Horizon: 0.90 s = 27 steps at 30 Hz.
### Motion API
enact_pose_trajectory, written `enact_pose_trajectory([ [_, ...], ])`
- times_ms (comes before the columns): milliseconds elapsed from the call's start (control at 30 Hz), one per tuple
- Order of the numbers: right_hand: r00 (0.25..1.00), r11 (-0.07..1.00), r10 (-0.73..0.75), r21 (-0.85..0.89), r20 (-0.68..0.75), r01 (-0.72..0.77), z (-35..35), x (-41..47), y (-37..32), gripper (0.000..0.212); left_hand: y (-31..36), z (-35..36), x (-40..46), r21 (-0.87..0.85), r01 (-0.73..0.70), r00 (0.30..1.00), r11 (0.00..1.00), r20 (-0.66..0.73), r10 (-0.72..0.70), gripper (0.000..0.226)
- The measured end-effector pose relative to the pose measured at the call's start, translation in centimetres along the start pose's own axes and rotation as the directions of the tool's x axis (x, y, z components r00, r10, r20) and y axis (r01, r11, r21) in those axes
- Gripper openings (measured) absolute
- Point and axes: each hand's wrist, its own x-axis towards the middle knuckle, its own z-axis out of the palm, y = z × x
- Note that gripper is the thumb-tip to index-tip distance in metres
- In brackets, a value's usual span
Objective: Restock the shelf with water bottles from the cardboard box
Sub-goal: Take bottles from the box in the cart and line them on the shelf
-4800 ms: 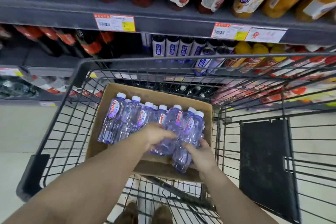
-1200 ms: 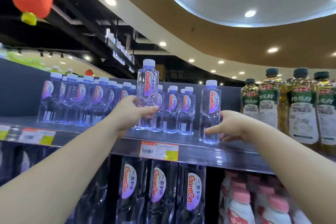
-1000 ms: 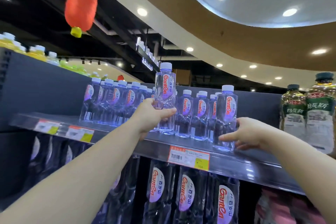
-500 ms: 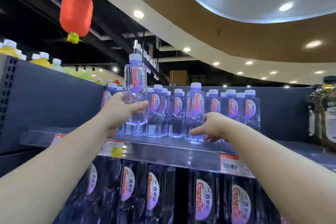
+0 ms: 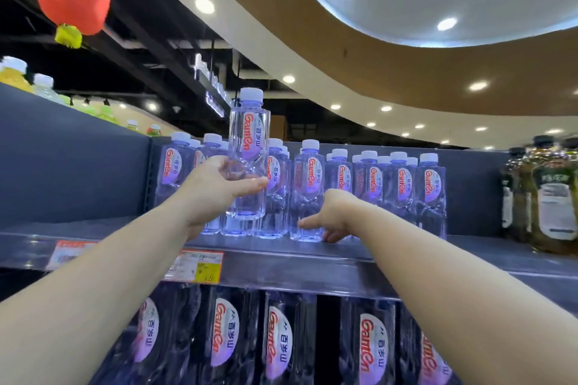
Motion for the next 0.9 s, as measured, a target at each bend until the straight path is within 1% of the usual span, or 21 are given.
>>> enact_pose_trajectory([
  [67, 1.000, 1.000, 0.003, -0.021, 0.001, -0.003, 0.3, 0.3, -0.4, 0.051, -0.2, 0.3, 0.0, -0.006, 0.010, 1.000, 1.000, 0.019, -0.010, 0.060],
  [200, 0.999, 0.997, 0.018, -0.071, 0.026, -0.017, 0.6, 1.0, -0.8, 0.059, -0.5, 0.3, 0.3, 0.027, 0.021, 0.999, 0.999, 0.030, -0.022, 0.044],
  [300, 0.999, 0.996, 0.017, -0.091, 0.038, -0.013, 0.8, 1.5, -0.8, 0.063, -0.9, 0.3, 0.4, 0.058, 0.033, 0.999, 0.998, 0.028, -0.034, 0.043],
  [400, 0.999, 0.996, 0.017, -0.088, 0.051, -0.013, 0.9, 2.0, -0.7, 0.066, -1.1, 0.5, 0.4, 0.070, 0.044, 0.998, 0.997, 0.038, -0.046, 0.036],
  [500, 0.997, 0.994, 0.037, -0.109, 0.069, -0.029, 0.6, 1.5, -0.8, 0.068, -1.0, 0.7, 0.3, 0.099, 0.064, 0.997, 0.993, 0.046, -0.069, 0.044],
  [567, 1.000, 0.992, 0.024, -0.127, 0.007, -0.023, -0.4, 0.2, -0.8, 0.076, -0.8, 0.8, 0.2, 0.125, 0.074, 0.996, 0.989, 0.046, -0.080, 0.058],
  [600, 0.999, 0.996, -0.016, -0.091, -0.039, 0.012, -1.1, -0.5, -0.7, 0.078, -0.7, 0.9, 0.1, 0.135, 0.079, 0.995, 0.988, 0.052, -0.086, 0.069],
  [633, 0.995, 0.997, -0.076, -0.017, -0.069, 0.075, -1.9, -1.3, -0.5, 0.079, -0.6, 1.1, 0.1, 0.135, 0.078, 0.995, 0.988, 0.057, -0.087, 0.075],
  [667, 0.988, 0.984, -0.140, 0.099, -0.062, 0.146, -2.6, -2.3, -0.3, 0.078, -0.4, 1.4, 0.1, 0.135, 0.072, 0.995, 0.988, 0.062, -0.081, 0.073],
  [733, 0.968, 0.909, -0.247, 0.354, 0.033, 0.220, -3.2, -4.1, -0.2, 0.076, 0.2, 2.6, 0.0, 0.107, 0.057, 0.993, 0.993, 0.093, -0.067, 0.056],
  [767, 0.956, 0.883, -0.289, 0.401, 0.057, 0.243, -3.1, -4.7, -0.1, 0.074, 0.5, 3.5, 0.0, 0.087, 0.058, 0.990, 0.995, 0.120, -0.068, 0.050],
  [800, 0.946, 0.878, -0.322, 0.385, 0.032, 0.285, -2.7, -4.9, -0.1, 0.069, 0.7, 4.4, 0.0, 0.062, 0.065, 0.987, 0.996, 0.142, -0.074, 0.048],
  [867, 0.933, 0.887, -0.344, 0.288, -0.111, 0.361, -2.0, -4.6, 0.3, 0.056, 0.9, 6.2, 0.2, 0.008, 0.084, 0.979, 0.996, 0.184, -0.084, 0.046],
  [900, 0.926, 0.891, -0.336, 0.262, -0.171, 0.371, -1.9, -4.4, 0.6, 0.053, 0.7, 6.9, 0.4, -0.008, 0.088, 0.977, 0.996, 0.198, -0.085, 0.042],
])
